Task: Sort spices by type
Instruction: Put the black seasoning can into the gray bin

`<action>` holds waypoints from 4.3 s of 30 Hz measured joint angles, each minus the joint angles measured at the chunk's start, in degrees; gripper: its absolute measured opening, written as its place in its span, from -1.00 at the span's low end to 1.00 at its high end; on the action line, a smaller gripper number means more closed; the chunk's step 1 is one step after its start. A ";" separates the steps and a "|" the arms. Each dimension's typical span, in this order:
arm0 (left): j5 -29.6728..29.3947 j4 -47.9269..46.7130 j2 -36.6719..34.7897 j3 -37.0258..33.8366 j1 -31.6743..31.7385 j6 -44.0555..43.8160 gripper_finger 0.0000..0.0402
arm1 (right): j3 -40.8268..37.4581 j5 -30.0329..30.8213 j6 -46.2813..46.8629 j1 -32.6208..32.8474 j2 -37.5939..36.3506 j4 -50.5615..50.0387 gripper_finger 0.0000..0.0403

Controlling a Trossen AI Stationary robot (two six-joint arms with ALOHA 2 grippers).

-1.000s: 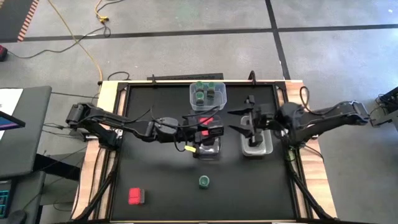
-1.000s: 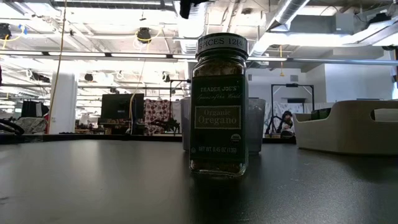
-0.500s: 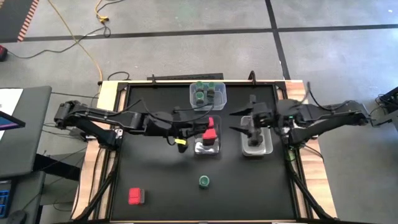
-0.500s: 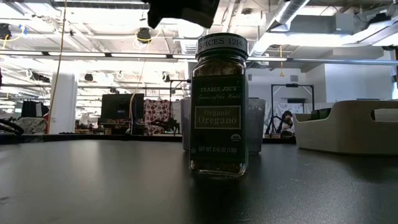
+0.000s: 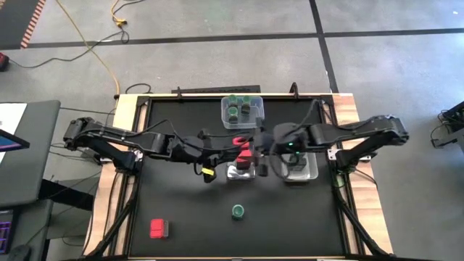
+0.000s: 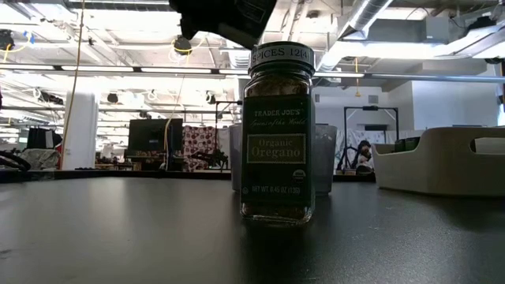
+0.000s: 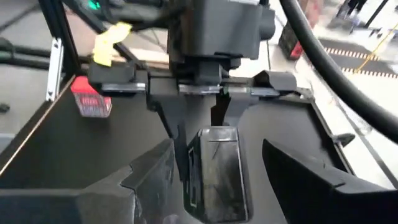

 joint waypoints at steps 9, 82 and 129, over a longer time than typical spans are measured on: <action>-0.11 -1.45 -0.02 0.00 -1.27 5.81 -0.41 | 12.48 0.02 0.12 -0.01 9.41 -15.22 0.36; -3.83 -4.63 -11.14 -2.09 -3.08 -4.69 0.24 | 7.01 6.90 22.77 6.58 -7.00 -56.41 -0.21; -7.89 -1.23 -12.28 -6.23 -4.50 -10.06 0.24 | -37.58 7.14 32.65 21.02 -23.96 -35.50 -0.21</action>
